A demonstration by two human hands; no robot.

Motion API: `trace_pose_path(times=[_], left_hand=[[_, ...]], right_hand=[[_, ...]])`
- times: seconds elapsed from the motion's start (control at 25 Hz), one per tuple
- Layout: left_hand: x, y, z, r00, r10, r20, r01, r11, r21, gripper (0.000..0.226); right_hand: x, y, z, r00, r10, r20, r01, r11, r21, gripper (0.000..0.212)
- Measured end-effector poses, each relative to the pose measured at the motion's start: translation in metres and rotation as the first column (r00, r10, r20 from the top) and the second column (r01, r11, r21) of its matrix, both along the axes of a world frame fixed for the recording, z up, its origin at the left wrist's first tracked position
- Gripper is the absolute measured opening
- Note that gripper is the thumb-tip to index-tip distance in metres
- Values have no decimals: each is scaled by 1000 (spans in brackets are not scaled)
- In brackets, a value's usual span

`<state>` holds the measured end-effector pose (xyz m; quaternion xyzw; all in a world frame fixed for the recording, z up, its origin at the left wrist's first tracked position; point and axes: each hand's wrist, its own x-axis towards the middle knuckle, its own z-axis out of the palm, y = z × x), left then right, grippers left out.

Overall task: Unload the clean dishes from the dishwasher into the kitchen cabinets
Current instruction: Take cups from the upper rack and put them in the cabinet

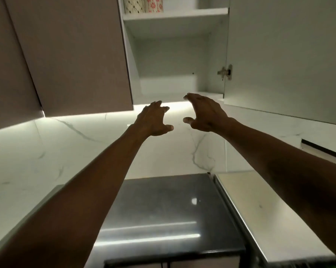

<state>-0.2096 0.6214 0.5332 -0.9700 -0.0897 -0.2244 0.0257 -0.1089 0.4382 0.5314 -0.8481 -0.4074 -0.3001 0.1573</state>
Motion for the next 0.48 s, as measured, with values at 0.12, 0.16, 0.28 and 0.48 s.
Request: trace_pose_path(times=[0.12,0.16,0.28,0.48], left_hand=[[-3,-18,-32,999,-12,-43,12,1000,-8,89],[-3,-25,-41,998,-18,-55,17,1000,-12,90],[1,-52,-68,995,-40,-95,34,998,-58,90],[5,-123,-115,984,-45,-174,26,993,-111,90]], right_hand=[[-9,-29,-37,998,-18,-53,14,998,-67,77],[-11,-39,-47,997,-22,-73,16,997,-81,78],[-12,-70,-76,991,-38,-124,24,993,-116,75],[-10,-134,-122,980,-21,-197,-13,986,-169,74]])
